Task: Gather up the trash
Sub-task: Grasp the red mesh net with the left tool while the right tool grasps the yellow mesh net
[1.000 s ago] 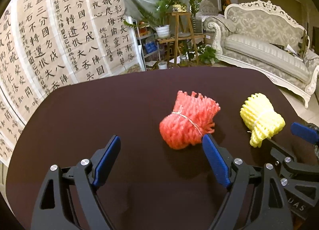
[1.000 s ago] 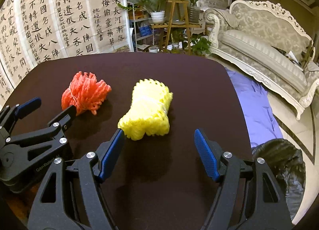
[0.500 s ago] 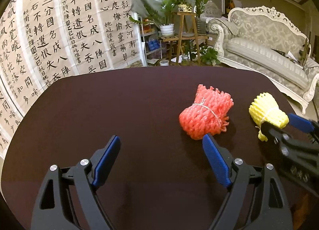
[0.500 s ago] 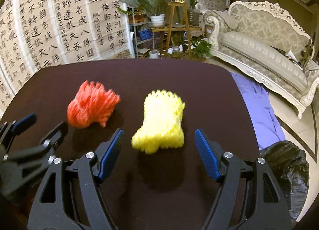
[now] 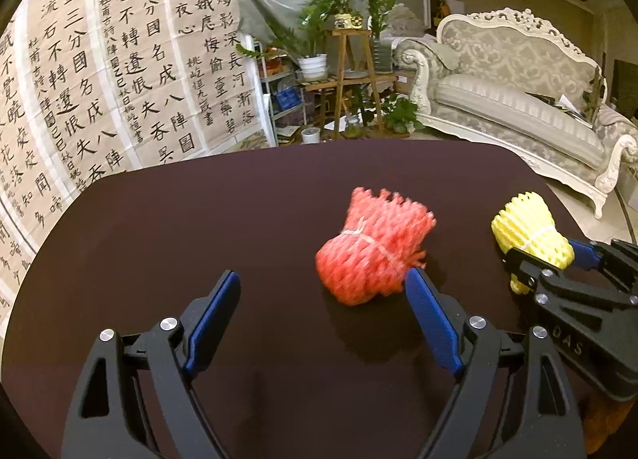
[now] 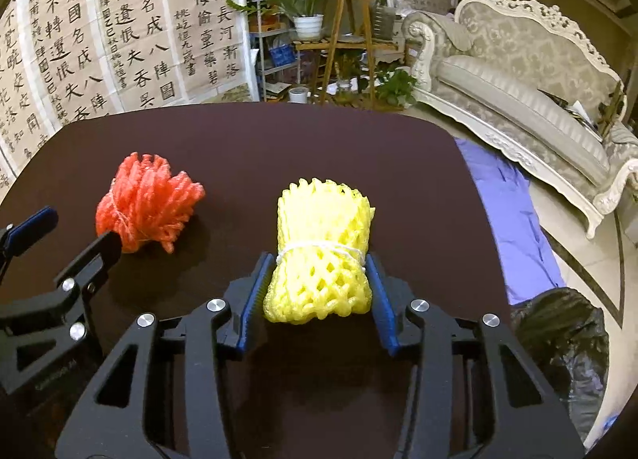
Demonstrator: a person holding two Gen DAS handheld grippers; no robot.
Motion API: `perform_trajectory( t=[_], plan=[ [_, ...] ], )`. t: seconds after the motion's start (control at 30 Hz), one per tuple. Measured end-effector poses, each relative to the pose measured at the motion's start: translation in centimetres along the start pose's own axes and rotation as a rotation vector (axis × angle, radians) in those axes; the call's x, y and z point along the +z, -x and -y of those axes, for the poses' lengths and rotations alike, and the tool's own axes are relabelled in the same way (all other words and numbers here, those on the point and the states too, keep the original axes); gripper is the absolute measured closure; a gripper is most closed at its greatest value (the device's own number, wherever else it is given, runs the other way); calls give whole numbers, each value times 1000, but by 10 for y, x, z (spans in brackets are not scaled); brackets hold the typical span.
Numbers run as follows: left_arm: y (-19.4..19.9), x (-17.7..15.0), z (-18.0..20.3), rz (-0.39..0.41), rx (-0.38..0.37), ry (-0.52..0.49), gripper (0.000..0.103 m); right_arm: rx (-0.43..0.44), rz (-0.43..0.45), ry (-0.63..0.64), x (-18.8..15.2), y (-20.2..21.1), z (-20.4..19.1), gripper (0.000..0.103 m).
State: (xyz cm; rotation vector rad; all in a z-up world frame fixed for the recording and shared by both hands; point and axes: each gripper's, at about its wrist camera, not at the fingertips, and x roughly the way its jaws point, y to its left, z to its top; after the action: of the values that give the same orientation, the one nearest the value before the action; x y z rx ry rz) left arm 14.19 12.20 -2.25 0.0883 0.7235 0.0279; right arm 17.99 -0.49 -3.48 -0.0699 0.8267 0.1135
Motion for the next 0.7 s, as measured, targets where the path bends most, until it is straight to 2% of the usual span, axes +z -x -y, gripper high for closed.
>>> perform_trajectory(
  t=[0.23,0.47,0.53,0.57,0.7],
  plan=[
    [-12,11,8,6,-20,-32,21,30,-8,-51,0,-2,12,59],
    [-32,16,11,-69,-88,-39,21,34,-15,-51,-1,-4,13,59],
    [-34,16,11,-78,-103,-36,27,35,-18,-51,-2,-5,12,59],
    [-35,15,11,-87,-108,-35,38,35,-19,-52,-2,-5,11,59],
    [-36,16,10,-94,-121,-25,47,35,-21,-50,-2,-6,9,59]
  ],
)
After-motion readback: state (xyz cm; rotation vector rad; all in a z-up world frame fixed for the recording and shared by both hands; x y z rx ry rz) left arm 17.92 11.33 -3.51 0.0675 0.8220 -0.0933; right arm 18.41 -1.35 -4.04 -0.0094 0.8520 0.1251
